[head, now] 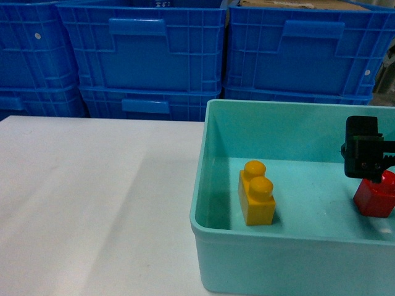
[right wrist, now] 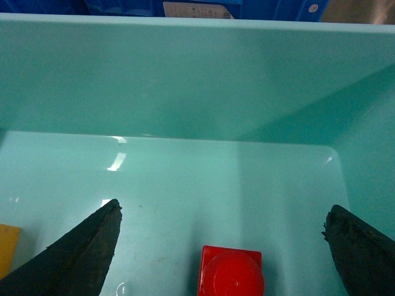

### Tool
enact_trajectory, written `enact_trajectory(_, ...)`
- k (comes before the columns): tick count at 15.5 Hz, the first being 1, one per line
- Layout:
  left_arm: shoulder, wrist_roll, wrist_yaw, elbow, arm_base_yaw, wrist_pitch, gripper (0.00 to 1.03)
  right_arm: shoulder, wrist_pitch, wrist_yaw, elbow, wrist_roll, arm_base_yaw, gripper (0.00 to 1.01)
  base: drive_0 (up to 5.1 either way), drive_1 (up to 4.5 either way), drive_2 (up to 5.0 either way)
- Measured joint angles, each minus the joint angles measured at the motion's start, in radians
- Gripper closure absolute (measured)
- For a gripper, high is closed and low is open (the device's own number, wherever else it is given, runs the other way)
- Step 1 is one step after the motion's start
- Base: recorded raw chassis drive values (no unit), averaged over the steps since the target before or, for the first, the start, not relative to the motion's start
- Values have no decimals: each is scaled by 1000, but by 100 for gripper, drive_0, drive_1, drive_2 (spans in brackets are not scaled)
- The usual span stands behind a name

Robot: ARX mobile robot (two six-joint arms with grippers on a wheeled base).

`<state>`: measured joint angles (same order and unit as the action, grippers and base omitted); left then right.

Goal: Pick red block from blue box to shelf

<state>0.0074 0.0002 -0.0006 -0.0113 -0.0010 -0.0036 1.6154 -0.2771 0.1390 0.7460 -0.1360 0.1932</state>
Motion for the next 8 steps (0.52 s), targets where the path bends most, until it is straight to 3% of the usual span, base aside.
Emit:
enact_trajectory(5,0,0,0,0,0,0,5,102,1,33,56,-31,24,3,0,0,0)
enact_trajectory(8,0,0,0,0,0,0,5,151,17,67,102,-67,43,3,0,0,0)
